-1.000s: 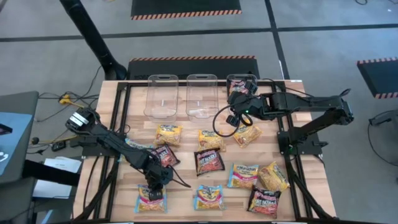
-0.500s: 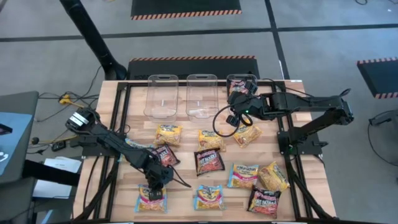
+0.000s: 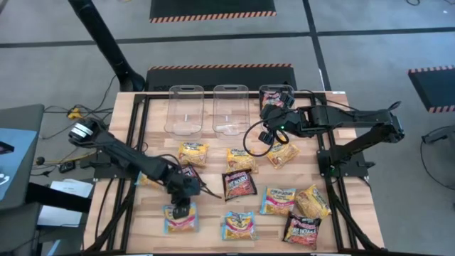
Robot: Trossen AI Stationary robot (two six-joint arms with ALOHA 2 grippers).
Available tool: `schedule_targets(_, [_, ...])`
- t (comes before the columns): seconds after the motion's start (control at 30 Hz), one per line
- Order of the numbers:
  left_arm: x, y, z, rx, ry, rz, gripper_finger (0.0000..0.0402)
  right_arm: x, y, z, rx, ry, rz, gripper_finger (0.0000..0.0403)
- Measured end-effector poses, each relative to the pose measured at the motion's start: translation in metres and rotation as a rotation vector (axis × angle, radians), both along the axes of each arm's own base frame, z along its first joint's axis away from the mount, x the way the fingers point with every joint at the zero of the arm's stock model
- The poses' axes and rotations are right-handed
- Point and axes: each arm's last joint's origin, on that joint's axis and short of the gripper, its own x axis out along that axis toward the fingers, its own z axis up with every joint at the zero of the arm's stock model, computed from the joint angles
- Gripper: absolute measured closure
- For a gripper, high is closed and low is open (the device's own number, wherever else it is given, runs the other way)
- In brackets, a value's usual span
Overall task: Sort Maruchan noodles
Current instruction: Put the blue noodle pack into the middle transparent bin
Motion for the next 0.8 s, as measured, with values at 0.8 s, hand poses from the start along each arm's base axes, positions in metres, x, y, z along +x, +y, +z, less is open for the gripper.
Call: schedule_targets(0.8, [0.024,0.071,0.003,0.123,-0.111,0.167,0.0401,0.003,0.038,-0.004,0.386,-0.024,0.352,0.0309])
